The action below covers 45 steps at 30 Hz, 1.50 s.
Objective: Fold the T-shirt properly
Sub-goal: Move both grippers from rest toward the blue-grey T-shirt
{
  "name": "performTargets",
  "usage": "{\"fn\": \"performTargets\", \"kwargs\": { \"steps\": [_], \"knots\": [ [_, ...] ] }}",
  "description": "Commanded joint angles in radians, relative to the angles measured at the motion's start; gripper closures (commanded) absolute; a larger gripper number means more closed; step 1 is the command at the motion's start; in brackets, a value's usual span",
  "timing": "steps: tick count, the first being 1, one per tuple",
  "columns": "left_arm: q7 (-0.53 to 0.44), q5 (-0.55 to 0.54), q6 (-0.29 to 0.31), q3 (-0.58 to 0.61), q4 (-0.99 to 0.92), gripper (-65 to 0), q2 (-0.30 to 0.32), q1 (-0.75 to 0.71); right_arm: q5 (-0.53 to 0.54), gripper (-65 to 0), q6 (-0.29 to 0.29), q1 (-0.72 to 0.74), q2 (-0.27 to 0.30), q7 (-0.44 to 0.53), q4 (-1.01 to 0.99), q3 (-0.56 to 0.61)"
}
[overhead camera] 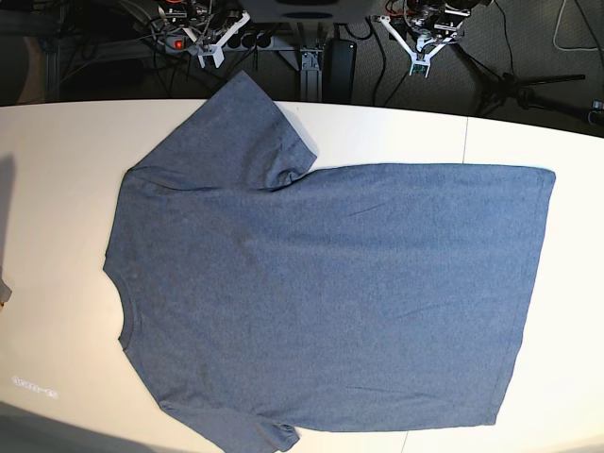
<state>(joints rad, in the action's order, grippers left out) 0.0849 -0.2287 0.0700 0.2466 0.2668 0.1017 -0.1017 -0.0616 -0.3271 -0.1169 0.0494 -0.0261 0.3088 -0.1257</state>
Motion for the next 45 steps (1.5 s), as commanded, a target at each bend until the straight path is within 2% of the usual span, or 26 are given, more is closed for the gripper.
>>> {"fn": "performTargets", "kwargs": {
  "steps": [1,4,7,9,14,18,24,27,30,34,41,45],
  "knots": [
    [-0.008,0.001,-0.035,-0.001,0.006,-24.1,-0.002,0.001,-0.002,-11.5,0.032,-0.003,0.003,0.008,0.011,0.002],
    [-0.006,0.002,-0.051,-0.001,0.006,-24.1,-0.002,0.001,-0.002,-16.1,0.032,-0.003,0.003,0.007,0.025,0.002],
    [-0.005,0.006,-0.049,-0.001,0.006,-24.0,-0.002,-0.002,-0.002,-16.3,0.031,-0.003,0.003,0.007,0.026,0.002],
    [-0.002,0.017,-0.018,-0.001,0.007,-23.9,-0.002,-0.004,-0.002,-16.3,0.031,-0.003,0.003,0.007,0.026,0.002],
    [0.005,0.037,0.13,-0.001,0.01,-23.9,-0.002,-0.014,-0.003,-16.3,0.027,-0.017,0.003,0.007,0.043,0.002],
    [0.005,0.037,0.24,-0.002,0.055,-23.9,0.011,-0.051,-0.003,-16.3,0.026,-0.074,0.005,0.006,0.137,0.002],
    [0.0,-0.024,0.501,-0.069,0.275,-23.9,0.085,-0.184,-0.002,-16.3,-0.011,-0.24,0.034,-0.012,0.377,0.016],
    [0.002,-0.019,0.554,-0.153,0.431,-23.9,0.124,-0.269,0.026,-16.3,-0.011,-0.326,0.08,-0.033,0.502,0.055],
    [0.001,-0.014,0.555,-0.211,0.593,-23.9,0.169,-0.364,0.05,-16.2,-0.011,-0.423,0.143,-0.039,0.636,0.09],
    [0.002,-0.013,0.555,-0.229,0.808,-23.9,0.235,-0.492,0.05,-16.2,-0.011,-0.55,0.227,-0.038,0.837,0.1],
    [0.006,0.158,0.552,-0.229,1.231,-23.9,0.312,-0.692,-0.026,-16.0,-0.011,-0.753,0.423,-0.038,1.252,0.1],
    [0.084,0.232,0.54,-0.229,1.475,-23.9,0.348,-0.753,-0.087,-16.1,-0.01,-0.829,0.55,-0.043,1.471,0.1]
  ]
}}
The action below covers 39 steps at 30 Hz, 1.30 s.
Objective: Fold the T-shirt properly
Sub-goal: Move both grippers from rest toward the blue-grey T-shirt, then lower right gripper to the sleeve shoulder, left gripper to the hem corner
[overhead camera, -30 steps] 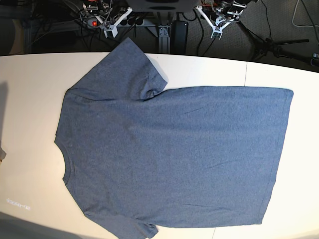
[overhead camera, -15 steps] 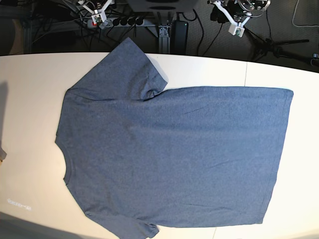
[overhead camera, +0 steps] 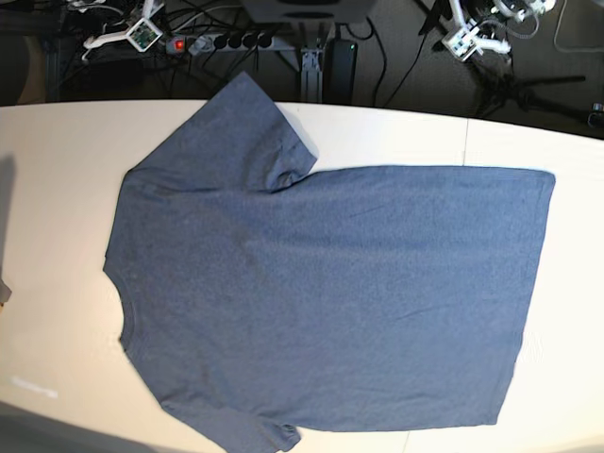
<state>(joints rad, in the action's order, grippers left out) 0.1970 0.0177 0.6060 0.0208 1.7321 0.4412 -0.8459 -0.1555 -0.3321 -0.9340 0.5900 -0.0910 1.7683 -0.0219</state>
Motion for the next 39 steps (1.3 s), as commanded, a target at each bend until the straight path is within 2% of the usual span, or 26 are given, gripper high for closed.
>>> {"fn": "performTargets", "kwargs": {
  "steps": [1,5,8,10,12,15,22,25,31,34,39],
  "knots": [
    [0.013,0.002,0.004,-0.003,0.068,-23.9,0.016,-0.015,-0.008,-16.1,-0.005,-0.022,0.038,0.014,0.058,-0.004],
    [0.145,0.029,-0.001,-0.004,0.252,-23.9,0.055,-0.019,-0.085,-17.8,-0.005,-0.019,0.132,-0.029,0.192,-0.004],
    [0.14,0.029,-0.033,-0.003,0.315,-24.0,0.087,-0.021,-0.142,-33.5,-0.004,-0.002,0.195,-0.031,0.233,-0.004],
    [0.107,0.065,-0.05,-0.003,0.326,-24.1,0.101,-0.021,-0.158,-40.1,-0.004,0.027,0.233,-0.031,0.233,-0.004],
    [0.074,0.113,-0.069,-0.003,0.326,-24.1,0.111,-0.021,-0.182,-40.5,-0.005,0.062,0.272,-0.035,0.233,-0.004],
    [0.073,0.126,-0.101,-0.003,0.326,-24.1,0.122,-0.021,-0.2,-40.5,-0.017,0.126,0.335,-0.035,0.233,-0.003],
    [0.073,0.126,-0.101,-0.003,0.326,-24.1,0.124,-0.022,-0.204,-40.5,-0.068,0.233,0.472,-0.033,0.228,0.001],
    [0.073,0.126,-0.101,-0.003,0.326,-24.1,0.125,-0.021,-0.204,-40.5,-0.073,0.26,0.519,-0.032,0.205,0.035],
    [0.072,0.126,-0.101,-0.003,0.326,-24.1,0.125,-0.021,-0.205,-40.5,-0.073,0.381,0.53,-0.029,0.097,0.212],
    [0.073,0.127,-0.101,-0.003,0.326,-24.1,0.125,-0.021,-0.251,-40.5,-0.074,0.463,0.517,-0.029,0.045,0.327],
    [0.08,0.142,-0.101,-0.003,0.326,-24.1,0.127,-0.022,-0.258,-40.5,-0.075,0.59,0.492,-0.029,-0.011,0.5]
  ]
}}
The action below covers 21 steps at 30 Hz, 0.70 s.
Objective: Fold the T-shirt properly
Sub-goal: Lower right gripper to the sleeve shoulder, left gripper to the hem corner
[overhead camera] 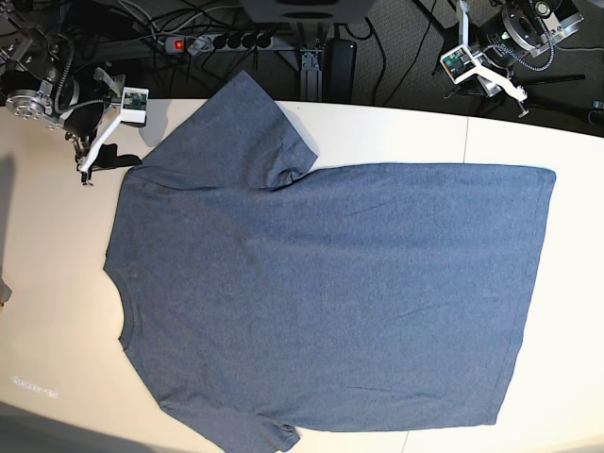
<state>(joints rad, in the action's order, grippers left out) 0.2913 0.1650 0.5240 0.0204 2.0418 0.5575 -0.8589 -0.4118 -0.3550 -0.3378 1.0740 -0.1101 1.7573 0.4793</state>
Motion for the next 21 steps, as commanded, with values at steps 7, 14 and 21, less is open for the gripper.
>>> {"fn": "performTargets", "kwargs": {
  "steps": [7,14,21],
  "knots": [
    [-0.014,0.013,-0.04,-0.004,0.016,-24.1,0.058,-0.008,-0.034,-40.5,-0.053,0.093,-0.06,-0.01,-0.04,0.163],
    [-0.018,0.016,-0.071,-0.004,0.016,-24.1,0.154,-0.008,-0.077,-40.4,-0.053,0.113,-0.1,-0.01,-0.057,0.28],
    [-0.035,0.032,-0.072,-0.004,0.016,-24.1,0.208,-0.002,-0.086,-40.3,-0.054,0.113,-0.134,-0.009,-0.062,0.311]
  ]
}}
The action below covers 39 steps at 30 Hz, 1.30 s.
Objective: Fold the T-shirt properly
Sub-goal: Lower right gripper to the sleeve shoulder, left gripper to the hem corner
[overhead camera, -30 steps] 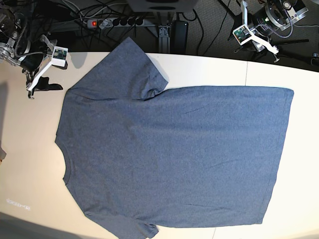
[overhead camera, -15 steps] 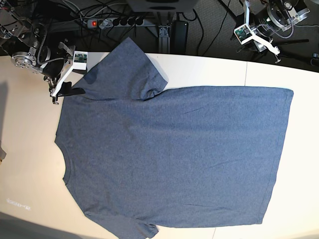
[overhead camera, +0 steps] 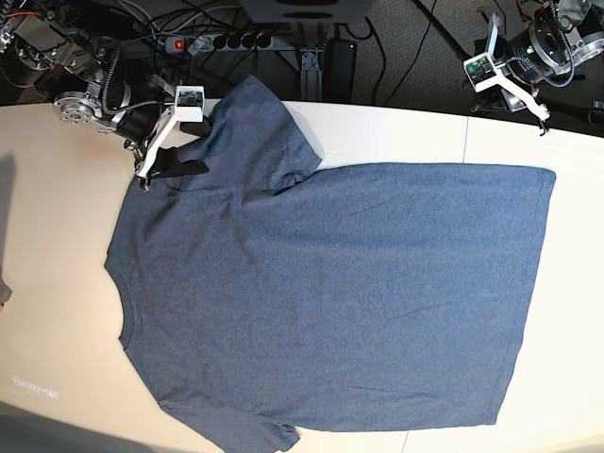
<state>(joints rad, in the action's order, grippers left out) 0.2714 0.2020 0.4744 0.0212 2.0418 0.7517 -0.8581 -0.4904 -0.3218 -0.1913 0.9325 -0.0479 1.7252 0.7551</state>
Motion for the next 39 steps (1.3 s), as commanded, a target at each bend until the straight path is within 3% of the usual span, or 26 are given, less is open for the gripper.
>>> {"fn": "performTargets", "kwargs": {
  "steps": [1,6,14,18,25,39],
  "knots": [
    [-0.027,0.011,-0.022,-0.005,0.016,-24.2,0.019,0.004,-0.007,-40.3,-0.087,-0.033,0.0,-0.072,-0.033,0.035],
    [-0.05,0.02,-0.023,-0.005,-0.024,-33.3,0.084,0.076,-0.007,-40.3,-0.088,-0.031,-0.032,-0.072,-0.075,0.035],
    [-0.1,-0.007,-0.025,-0.005,-0.126,-33.4,0.177,0.205,-0.007,-40.3,-0.088,-0.031,-0.041,-0.072,-0.108,0.035],
    [-0.165,-0.006,-0.024,-0.002,-0.212,-33.4,0.18,0.254,-0.007,-40.3,-0.088,-0.03,-0.041,-0.072,-0.108,0.035],
    [-0.178,-0.016,-0.006,0.039,-0.324,-33.4,0.192,0.325,-0.006,-40.3,-0.088,-0.005,-0.041,-0.072,-0.108,0.035],
    [-0.189,0.026,-0.006,0.291,-0.546,-33.4,0.212,0.535,-0.007,-40.3,-0.087,0.0,-0.041,-0.072,-0.108,0.035]
  ]
}}
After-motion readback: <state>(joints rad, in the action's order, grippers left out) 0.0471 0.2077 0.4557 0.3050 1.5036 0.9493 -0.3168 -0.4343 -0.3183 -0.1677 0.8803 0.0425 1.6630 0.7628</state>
